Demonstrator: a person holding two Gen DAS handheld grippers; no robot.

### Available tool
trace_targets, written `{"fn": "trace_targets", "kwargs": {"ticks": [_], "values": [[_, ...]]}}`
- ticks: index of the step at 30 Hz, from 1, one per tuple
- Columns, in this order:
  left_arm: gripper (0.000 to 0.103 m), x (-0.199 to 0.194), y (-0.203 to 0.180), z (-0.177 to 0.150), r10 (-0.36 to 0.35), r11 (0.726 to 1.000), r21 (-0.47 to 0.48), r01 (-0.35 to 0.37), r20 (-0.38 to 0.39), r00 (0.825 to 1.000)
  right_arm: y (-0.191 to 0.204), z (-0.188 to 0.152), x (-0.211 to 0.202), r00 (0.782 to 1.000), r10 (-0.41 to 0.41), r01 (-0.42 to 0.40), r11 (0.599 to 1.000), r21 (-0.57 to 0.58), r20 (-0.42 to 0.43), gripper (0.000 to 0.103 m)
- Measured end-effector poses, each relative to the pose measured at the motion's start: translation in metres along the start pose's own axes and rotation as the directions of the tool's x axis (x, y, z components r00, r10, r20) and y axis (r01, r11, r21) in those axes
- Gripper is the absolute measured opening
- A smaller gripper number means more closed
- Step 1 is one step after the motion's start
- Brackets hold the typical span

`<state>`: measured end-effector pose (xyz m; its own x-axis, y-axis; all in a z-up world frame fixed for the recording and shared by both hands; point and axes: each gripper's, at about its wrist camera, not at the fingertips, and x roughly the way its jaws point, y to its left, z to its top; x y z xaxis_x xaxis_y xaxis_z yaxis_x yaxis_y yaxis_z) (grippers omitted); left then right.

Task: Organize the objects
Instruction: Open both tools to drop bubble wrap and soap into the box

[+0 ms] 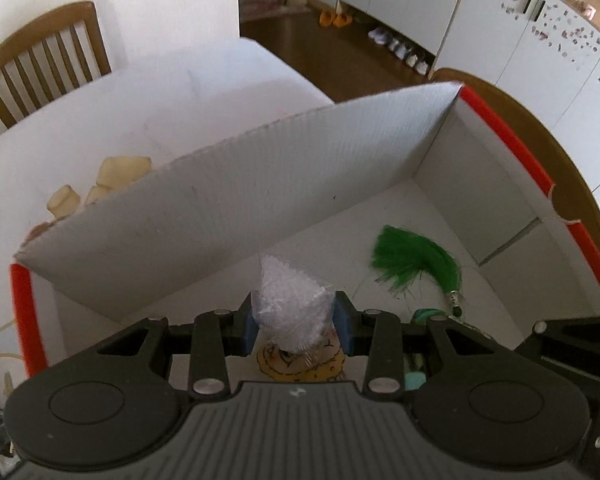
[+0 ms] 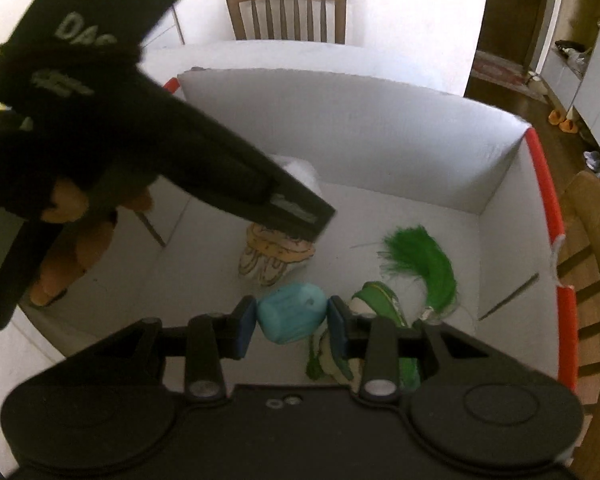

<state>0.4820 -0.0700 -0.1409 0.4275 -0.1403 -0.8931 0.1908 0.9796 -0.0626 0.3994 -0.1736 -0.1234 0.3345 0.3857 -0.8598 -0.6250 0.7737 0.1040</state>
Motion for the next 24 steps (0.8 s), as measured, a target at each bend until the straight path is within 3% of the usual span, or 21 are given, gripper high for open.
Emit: {"fn": "trace_targets", "kwargs": {"ticks": [8, 15, 17, 22, 24], "values": [[0.039, 0.017, 0.009, 0.004, 0.004, 0.999, -0.034, -0.006, -0.062, 0.998, 0.001, 0.003, 0.014, 0.999, -0.003, 0.002, 1.0, -0.014, -0.053, 0.037], [0.04, 0.02, 0.009, 0.008, -0.002, 1.0, -0.03, 0.0, -0.069, 0.998, 0.004, 0.005, 0.019, 0.996, -0.004, 0.003, 1.0, -0.012, -0.084, 0.038], [0.042, 0.019, 0.008, 0.008, 0.001, 1.0, -0.029, -0.003, -0.069, 0.998, 0.003, 0.005, 0.019, 0.996, -0.001, 0.0, 1.0, -0.01, -0.085, 0.04], [0.06, 0.017, 0.007, 0.009, -0.006, 1.0, -0.03, 0.005, -0.046, 0.999, 0.0, 0.006, 0.017, 0.997, 0.013, -0.013, 1.0, 0.002, -0.081, 0.05], [0.06, 0.012, 0.007, 0.009, -0.013, 0.999, -0.034, 0.012, -0.036, 0.999, 0.0, 0.005, 0.015, 0.997, 0.015, -0.014, 1.0, 0.009, -0.077, 0.053]]}}
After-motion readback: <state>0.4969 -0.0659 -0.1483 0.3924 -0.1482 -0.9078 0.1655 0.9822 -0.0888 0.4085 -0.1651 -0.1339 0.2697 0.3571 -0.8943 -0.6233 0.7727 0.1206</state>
